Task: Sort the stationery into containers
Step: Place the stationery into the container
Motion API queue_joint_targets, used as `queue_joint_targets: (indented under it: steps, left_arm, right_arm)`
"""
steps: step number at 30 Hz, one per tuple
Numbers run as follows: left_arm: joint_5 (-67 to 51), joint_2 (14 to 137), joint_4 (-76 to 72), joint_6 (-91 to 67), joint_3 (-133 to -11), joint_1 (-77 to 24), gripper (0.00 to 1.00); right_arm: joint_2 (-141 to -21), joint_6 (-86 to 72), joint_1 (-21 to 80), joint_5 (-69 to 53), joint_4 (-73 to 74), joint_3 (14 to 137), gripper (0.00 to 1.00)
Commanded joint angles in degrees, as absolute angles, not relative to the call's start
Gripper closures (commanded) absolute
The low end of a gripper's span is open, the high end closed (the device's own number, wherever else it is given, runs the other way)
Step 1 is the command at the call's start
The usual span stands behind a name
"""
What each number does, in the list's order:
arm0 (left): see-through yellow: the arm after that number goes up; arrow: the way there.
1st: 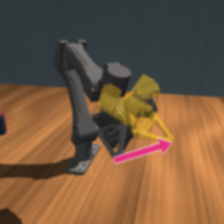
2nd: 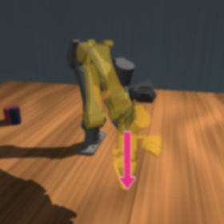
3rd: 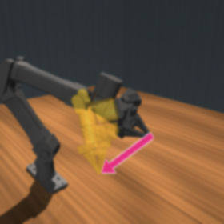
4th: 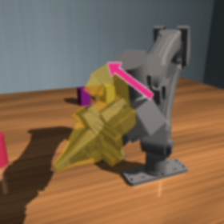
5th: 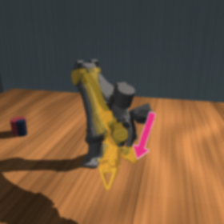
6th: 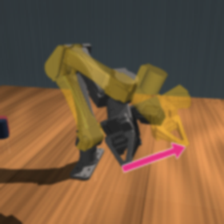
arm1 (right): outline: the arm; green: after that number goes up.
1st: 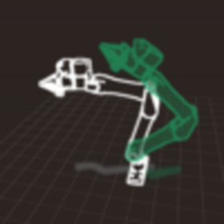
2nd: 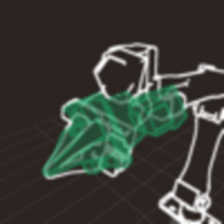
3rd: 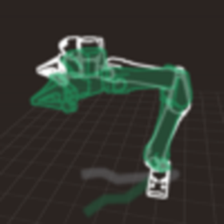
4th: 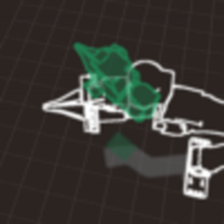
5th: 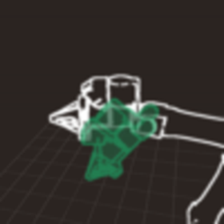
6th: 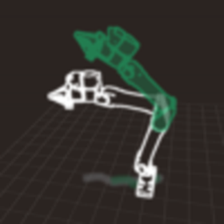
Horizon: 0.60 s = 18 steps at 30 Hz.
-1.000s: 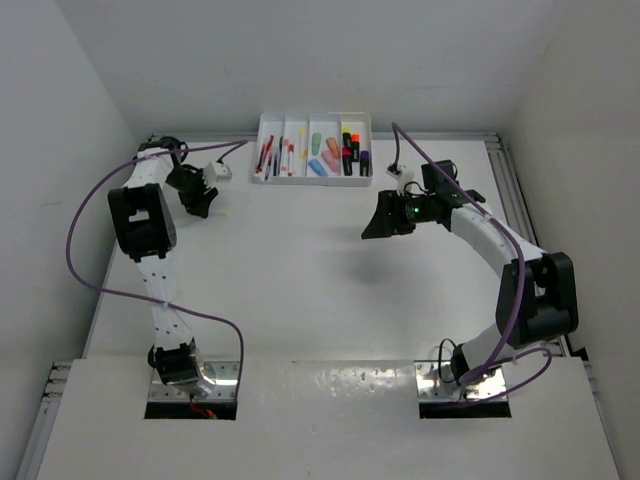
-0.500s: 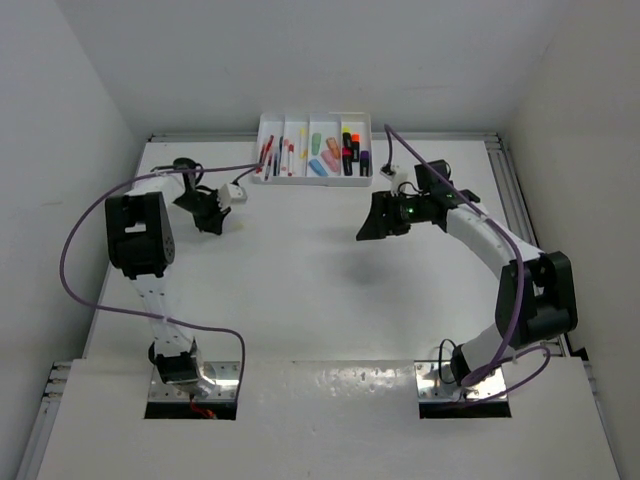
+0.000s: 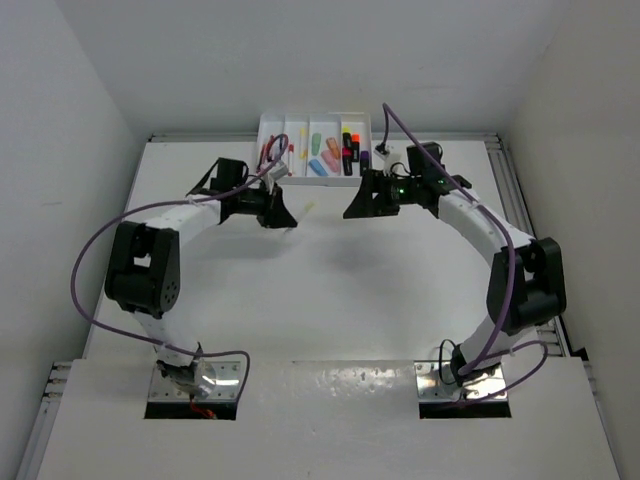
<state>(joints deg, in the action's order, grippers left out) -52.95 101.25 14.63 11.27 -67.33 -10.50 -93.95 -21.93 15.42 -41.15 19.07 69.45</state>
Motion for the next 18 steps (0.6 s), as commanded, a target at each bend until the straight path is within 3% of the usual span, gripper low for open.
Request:
queue_joint_targets:
  steps: [1,9,18]
  left_arm:
    - [-57.92,97.12,-12.72,-19.22,-63.12,-13.88,1.00]
    - [-57.22,98.17,-29.26,-38.83,-62.22,-20.56,1.00]
    - [-56.78,98.88,-32.78,-42.45,-62.58,-23.99,1.00]
  right_arm:
    - [-95.80,-26.45,15.91,-43.42,15.03,71.80,0.23]
    - [-98.17,-30.23,16.70,-46.23,11.95,74.88,0.23]
    - [-99.23,-33.75,16.79,-48.43,8.26,75.06,0.29]
